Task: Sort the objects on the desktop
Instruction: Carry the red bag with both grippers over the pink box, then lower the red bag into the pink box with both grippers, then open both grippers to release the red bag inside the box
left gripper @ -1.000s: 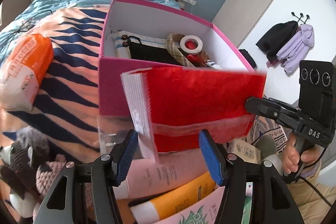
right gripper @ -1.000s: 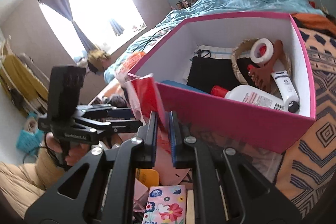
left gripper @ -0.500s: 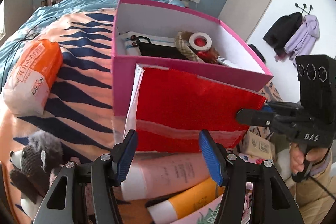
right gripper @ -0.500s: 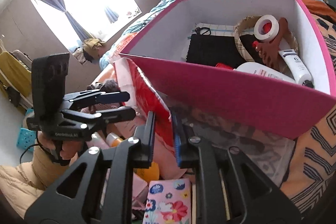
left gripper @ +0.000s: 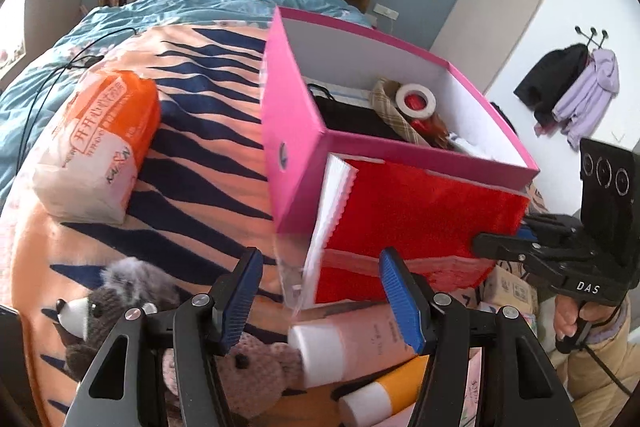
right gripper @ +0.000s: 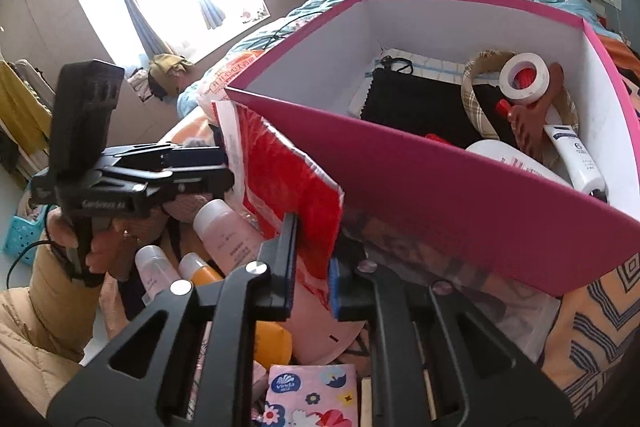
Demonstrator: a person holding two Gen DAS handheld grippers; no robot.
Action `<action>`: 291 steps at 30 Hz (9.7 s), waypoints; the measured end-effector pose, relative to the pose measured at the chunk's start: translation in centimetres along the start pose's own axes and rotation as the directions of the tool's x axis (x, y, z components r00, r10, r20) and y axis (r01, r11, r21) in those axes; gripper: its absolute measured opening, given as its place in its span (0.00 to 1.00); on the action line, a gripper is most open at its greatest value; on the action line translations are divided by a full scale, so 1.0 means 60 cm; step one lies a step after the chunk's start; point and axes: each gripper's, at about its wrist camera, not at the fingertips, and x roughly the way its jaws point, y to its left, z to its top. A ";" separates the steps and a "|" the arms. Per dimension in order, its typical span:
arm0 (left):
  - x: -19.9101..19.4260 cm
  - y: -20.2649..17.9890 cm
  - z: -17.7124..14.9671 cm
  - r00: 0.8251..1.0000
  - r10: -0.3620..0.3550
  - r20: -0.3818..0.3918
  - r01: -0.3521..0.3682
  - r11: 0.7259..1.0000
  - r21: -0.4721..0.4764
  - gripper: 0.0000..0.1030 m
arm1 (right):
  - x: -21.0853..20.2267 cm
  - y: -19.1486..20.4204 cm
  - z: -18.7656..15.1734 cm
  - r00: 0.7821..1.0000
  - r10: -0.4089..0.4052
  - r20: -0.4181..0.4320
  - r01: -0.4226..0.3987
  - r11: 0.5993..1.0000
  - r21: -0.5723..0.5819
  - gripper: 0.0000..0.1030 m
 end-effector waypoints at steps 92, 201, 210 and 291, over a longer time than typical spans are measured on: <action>-0.067 -0.108 0.091 0.992 -0.089 0.085 0.078 0.989 0.124 0.11 | -0.107 0.012 0.103 0.984 0.079 0.158 -0.069 0.995 -0.068 0.11; 0.028 -0.054 0.227 0.996 0.023 0.083 -0.024 1.000 0.017 0.11 | -0.016 -0.058 0.234 0.991 0.109 0.083 -0.105 0.993 -0.051 0.10; 0.036 -0.051 0.232 0.997 0.028 0.077 -0.029 0.999 0.014 0.11 | -0.007 -0.071 0.235 0.990 0.116 0.078 -0.113 0.993 -0.037 0.10; 0.099 -0.050 0.242 0.991 0.111 0.081 -0.112 0.994 0.007 0.59 | 0.126 -0.208 0.283 0.979 -0.157 -0.130 0.180 0.965 0.193 0.45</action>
